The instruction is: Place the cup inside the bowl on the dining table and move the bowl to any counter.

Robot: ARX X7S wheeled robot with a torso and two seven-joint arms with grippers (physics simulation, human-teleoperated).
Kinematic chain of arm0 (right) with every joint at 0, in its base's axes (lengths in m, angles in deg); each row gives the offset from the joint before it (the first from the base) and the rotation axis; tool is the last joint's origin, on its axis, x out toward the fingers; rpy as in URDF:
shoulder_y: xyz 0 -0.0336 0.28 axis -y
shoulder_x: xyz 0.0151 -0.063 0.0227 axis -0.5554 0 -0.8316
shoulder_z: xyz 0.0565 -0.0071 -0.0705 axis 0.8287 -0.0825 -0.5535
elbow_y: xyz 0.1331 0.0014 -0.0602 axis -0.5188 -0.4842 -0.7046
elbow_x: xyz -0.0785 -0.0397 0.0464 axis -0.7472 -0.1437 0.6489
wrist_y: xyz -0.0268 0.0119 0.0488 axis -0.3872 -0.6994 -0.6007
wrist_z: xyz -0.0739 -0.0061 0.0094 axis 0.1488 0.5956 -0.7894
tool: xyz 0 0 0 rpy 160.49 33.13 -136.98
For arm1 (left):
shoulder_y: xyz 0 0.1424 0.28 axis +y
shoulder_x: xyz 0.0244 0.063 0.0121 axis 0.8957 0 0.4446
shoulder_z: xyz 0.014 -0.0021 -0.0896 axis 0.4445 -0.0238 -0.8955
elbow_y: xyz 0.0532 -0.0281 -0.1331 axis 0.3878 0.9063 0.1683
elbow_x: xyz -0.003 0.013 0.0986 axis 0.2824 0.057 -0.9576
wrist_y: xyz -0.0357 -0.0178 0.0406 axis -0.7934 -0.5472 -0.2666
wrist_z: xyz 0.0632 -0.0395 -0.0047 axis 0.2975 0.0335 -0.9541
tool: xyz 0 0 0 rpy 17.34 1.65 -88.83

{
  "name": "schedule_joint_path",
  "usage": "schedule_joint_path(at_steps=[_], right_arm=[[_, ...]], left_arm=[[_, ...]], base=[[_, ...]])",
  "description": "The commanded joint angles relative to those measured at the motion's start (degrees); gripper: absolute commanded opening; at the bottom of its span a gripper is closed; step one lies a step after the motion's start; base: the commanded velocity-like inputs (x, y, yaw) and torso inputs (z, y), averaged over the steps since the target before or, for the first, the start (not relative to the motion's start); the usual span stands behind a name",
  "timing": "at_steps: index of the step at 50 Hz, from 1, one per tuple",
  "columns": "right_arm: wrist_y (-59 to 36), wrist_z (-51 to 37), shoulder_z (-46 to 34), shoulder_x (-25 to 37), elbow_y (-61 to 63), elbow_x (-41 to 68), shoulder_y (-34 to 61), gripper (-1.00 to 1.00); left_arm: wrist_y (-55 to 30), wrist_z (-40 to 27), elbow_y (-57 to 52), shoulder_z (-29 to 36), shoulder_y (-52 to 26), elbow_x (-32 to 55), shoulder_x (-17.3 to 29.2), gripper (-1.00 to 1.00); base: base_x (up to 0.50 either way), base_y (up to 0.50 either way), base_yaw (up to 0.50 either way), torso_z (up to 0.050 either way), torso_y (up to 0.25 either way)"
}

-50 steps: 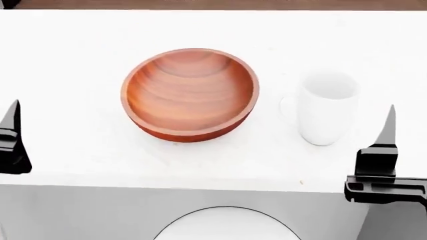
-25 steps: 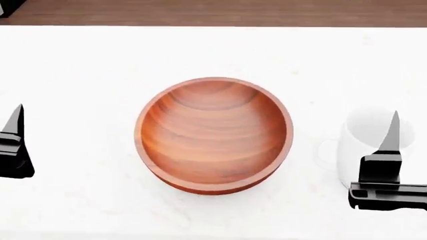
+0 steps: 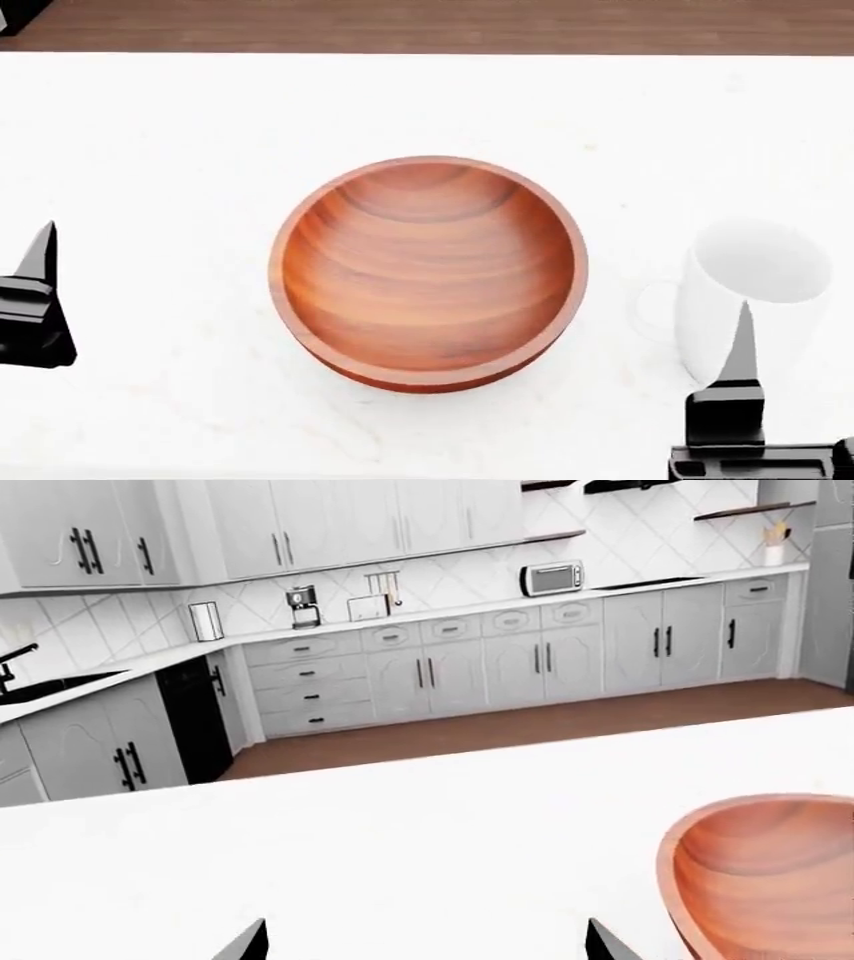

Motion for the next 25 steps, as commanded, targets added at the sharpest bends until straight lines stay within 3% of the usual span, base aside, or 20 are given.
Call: schedule_joint_path(at_steps=[1,8,25], right_arm=[[5.9,-3.8,-0.5,2.3,-1.1,5.9,-10.3,1.00],[14.3,-0.8,-6.4,2.3,-6.1,-1.8,-14.7,1.00],[20.6,-0.2,-10.5,1.6,-16.5,-7.5,-12.8,1.00]], left_arm=[[1.9,0.2,0.4,0.5,1.0,-0.1,-0.3,1.00],[2.8,0.7,0.5,-0.1,2.3,0.2,0.1,1.00],[4.1,0.5,0.7,-0.3,4.2,0.3,0.2,1.00]], base=[[0.00,0.00,0.00,0.000,0.000],[0.00,0.00,0.00,0.000,0.000],[0.00,0.00,0.00,0.000,0.000]])
